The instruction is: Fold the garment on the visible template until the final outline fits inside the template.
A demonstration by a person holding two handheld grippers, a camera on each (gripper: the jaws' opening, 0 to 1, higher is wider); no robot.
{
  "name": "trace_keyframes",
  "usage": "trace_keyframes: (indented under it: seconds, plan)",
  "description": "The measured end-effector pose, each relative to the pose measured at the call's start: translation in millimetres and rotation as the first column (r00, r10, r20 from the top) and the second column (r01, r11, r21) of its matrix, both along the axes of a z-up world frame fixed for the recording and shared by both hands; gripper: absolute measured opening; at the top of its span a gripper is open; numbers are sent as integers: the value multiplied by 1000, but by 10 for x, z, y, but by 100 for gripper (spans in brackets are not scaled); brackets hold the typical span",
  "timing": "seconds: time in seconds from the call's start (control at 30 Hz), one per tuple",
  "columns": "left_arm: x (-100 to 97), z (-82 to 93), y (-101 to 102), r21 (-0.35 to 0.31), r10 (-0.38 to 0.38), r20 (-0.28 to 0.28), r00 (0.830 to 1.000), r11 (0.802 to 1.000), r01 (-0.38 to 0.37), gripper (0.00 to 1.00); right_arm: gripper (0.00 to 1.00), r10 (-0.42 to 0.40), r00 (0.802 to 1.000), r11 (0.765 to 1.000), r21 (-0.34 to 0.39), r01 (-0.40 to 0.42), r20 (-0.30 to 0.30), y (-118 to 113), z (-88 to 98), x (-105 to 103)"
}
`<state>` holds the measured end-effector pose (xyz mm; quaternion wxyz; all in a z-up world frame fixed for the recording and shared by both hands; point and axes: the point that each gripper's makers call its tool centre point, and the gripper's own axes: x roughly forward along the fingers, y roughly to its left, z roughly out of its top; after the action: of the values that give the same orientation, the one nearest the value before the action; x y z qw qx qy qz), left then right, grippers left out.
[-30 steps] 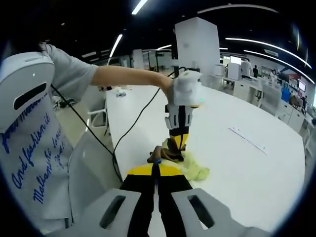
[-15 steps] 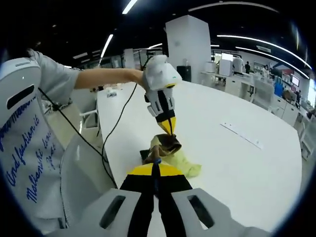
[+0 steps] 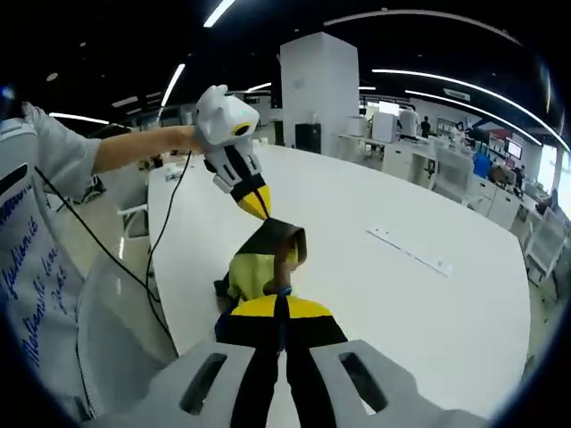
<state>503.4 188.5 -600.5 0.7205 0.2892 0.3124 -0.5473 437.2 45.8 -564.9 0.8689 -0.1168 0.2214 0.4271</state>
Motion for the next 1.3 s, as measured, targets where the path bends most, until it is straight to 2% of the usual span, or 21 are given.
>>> trace_keyframes:
  seconds: [0.13, 0.27, 0.33, 0.37, 0.47, 0.57, 0.63, 1.07, 1.2, 1.3]
  plan:
    - [33, 150, 70, -34, 35, 41, 999, 999, -34, 0, 1, -16, 1000, 1000, 9, 16, 20, 5, 74, 122]
    - [114, 285, 142, -77, 61, 28, 998, 995, -58, 0, 1, -33, 997, 999, 14, 32, 64, 5, 215, 264]
    - [201, 353, 202, -81, 81, 66, 995, 994, -75, 0, 1, -37, 996, 999, 15, 36, 84, 11, 295, 324]
    - [196, 377, 218, -84, 80, 60, 995, 994, -75, 0, 1, -37, 995, 999, 18, 36, 91, 16, 330, 345]
    - [275, 536, 268, -130, 117, 89, 989, 986, -105, 0, 1, -36, 992, 999, 23, 33, 119, 39, 455, 410]
    - [378, 633, 377, -120, 138, 160, 977, 985, -120, 0, 1, -36, 988, 999, 30, 31, 149, 72, 574, 469]
    - [369, 700, 403, -155, 154, 146, 977, 979, -131, 0, 1, -32, 986, 999, 31, 27, 162, 103, 644, 498]
    - [327, 1273, 569, -237, 206, 240, 949, 960, -149, 0, 1, -22, 958, 999, 40, 10, 287, 236, 1284, 657]
    - [302, 1480, 606, -254, 228, 298, 927, 955, -153, 0, 1, -25, 946, 999, 48, 10, 324, 243, 1468, 644]
    - [233, 1654, 590, -291, 230, 315, 921, 947, -137, 0, 1, -24, 936, 999, 49, 7, 350, 247, 1616, 625]
